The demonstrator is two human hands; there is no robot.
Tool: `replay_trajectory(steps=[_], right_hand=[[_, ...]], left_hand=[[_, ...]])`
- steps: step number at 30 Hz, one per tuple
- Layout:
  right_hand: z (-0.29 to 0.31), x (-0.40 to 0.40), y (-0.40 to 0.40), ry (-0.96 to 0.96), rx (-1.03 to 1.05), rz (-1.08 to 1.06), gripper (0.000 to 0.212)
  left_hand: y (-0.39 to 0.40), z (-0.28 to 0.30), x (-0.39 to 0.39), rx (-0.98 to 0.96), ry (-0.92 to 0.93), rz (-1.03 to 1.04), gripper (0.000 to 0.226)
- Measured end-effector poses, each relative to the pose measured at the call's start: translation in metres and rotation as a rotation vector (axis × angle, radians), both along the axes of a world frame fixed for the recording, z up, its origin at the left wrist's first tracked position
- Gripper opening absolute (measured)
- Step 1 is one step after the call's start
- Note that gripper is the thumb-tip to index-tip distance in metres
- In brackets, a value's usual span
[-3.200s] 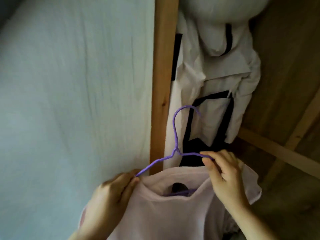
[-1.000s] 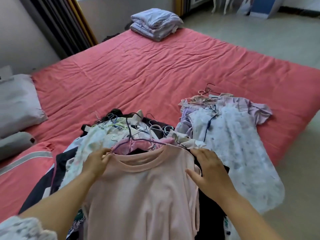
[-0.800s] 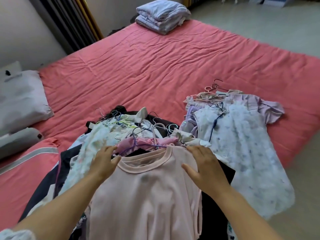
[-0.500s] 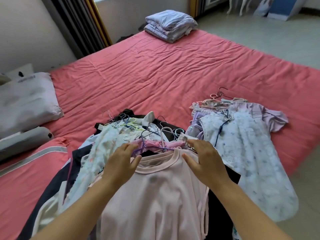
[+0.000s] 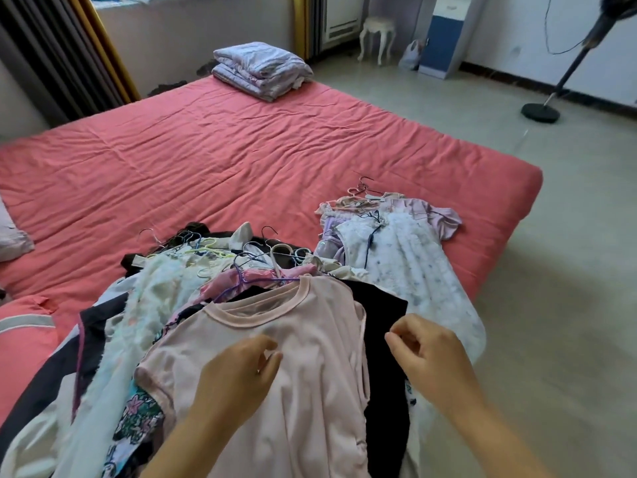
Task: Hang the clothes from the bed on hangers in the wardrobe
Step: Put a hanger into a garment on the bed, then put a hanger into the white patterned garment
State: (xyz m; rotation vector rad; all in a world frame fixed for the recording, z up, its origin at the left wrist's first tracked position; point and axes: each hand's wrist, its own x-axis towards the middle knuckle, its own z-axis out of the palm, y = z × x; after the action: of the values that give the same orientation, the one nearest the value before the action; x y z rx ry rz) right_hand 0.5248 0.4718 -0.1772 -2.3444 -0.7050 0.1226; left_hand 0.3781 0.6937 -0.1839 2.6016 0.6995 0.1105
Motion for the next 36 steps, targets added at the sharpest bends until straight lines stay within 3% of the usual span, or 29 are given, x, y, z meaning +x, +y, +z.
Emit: replay_trajectory(steps=[6,11,17,20,27,36], right_hand=[[0.005,0.014,-0.025,0.011,0.023,-0.053,0.015],[-0.008,0.070,-0.022,0.022,0.061,-0.017,0.008],[-0.041,0.202,-0.014,0.100,0.096,0.076,0.016],[-0.061,0.278,-0.010,0.160,0.050,0.140,0.028],[-0.115,0.424,0.004,0.233,-0.062,0.238,0.030],[-0.204,0.540,0.051,0.259,-0.182,0.288,0.029]], left_hand=[[-0.019,0.000,0.014,-0.036,0.023,0.010,0.021],[-0.025,-0.003,0.078,-0.031,0.014,0.017,0.019],[-0.043,-0.023,0.199,-0.033,0.050,0.081,0.015],[-0.056,-0.039,0.267,-0.091,0.112,0.134,0.014],[-0.069,-0.071,0.407,-0.198,0.239,0.221,0.012],[-0.040,-0.128,0.509,-0.240,0.363,0.297,0.015]])
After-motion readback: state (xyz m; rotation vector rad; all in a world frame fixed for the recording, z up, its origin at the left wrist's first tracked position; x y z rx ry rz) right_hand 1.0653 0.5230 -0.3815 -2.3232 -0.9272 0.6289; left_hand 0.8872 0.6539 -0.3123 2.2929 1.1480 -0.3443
